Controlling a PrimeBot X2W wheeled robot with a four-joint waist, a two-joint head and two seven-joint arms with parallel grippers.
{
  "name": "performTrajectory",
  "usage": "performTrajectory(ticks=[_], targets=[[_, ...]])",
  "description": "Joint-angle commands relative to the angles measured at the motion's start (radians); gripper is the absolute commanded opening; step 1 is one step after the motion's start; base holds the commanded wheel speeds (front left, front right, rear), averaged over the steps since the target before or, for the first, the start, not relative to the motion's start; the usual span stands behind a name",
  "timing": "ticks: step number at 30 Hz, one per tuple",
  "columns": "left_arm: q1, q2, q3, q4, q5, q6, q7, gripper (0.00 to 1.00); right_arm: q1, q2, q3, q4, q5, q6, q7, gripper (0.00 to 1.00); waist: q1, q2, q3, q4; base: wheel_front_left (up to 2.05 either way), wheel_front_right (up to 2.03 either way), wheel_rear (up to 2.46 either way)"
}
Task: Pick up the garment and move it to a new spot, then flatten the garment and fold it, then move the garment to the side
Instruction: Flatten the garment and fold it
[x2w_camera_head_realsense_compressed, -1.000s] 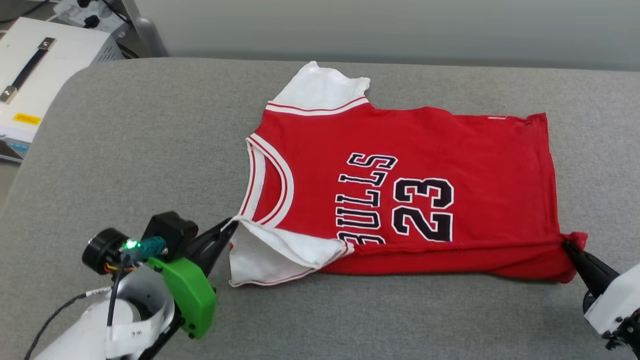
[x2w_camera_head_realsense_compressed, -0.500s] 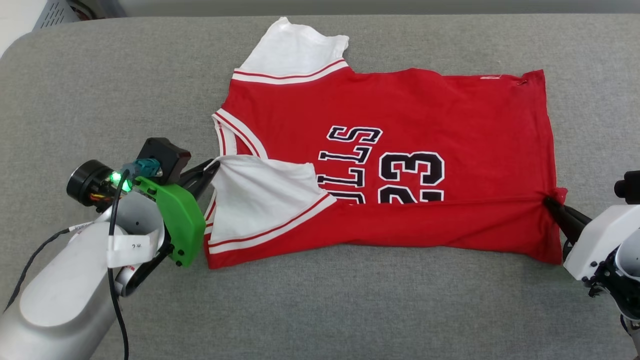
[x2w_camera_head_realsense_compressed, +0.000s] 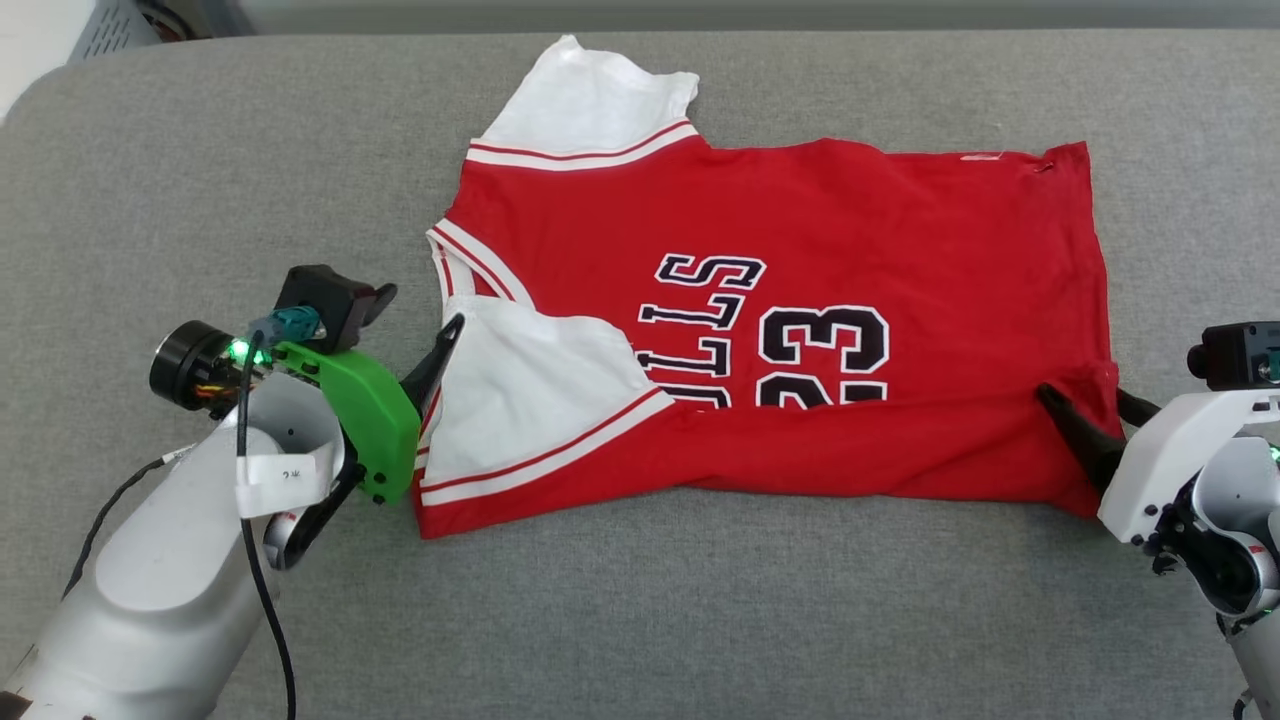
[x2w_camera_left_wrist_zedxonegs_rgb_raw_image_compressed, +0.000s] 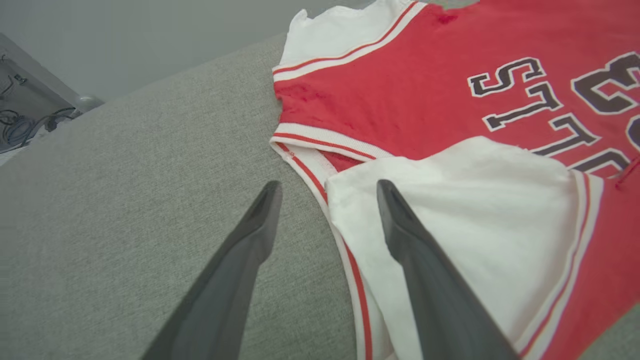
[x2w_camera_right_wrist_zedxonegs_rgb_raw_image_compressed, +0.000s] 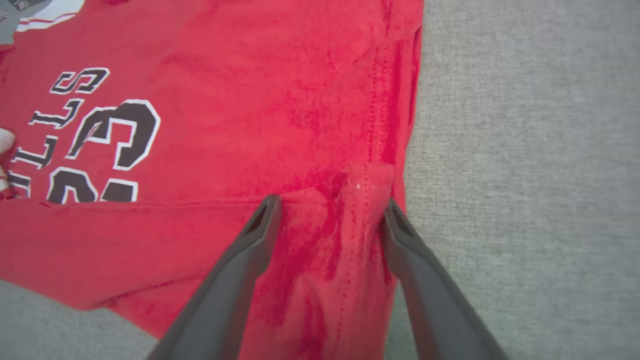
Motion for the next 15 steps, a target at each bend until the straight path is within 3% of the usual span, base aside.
performTrajectory(ticks=[1, 10, 15], targets=[[-0.005, -0.009, 0.017, 0.007, -0.009, 0.012, -0.031, 1.0, -0.008, -0.01, 0.003, 0.006, -0.017, -0.001, -0.013, 1.0, -0.0001, 0.0, -0.034, 0.004, 0.0, 0.0, 0.0], [0.141, -0.036, 0.104, -0.058, -0.137, 0.07, -0.112, 1.0, 0.081, -0.047, -0.006, -0.079, -0.109, -0.001, -0.004, 1.0, -0.0001, 0.0, -0.136, 0.012, 0.0, 0.0, 0.0], [0.262, -0.017, 0.132, -0.172, -0.196, 0.151, -0.064, 1.0, 0.171, -0.036, -0.068, -0.162, -0.18, -0.001, 0.078, 1.0, -0.0001, 0.0, -0.16, 0.015, 0.0, 0.0, 0.0]])
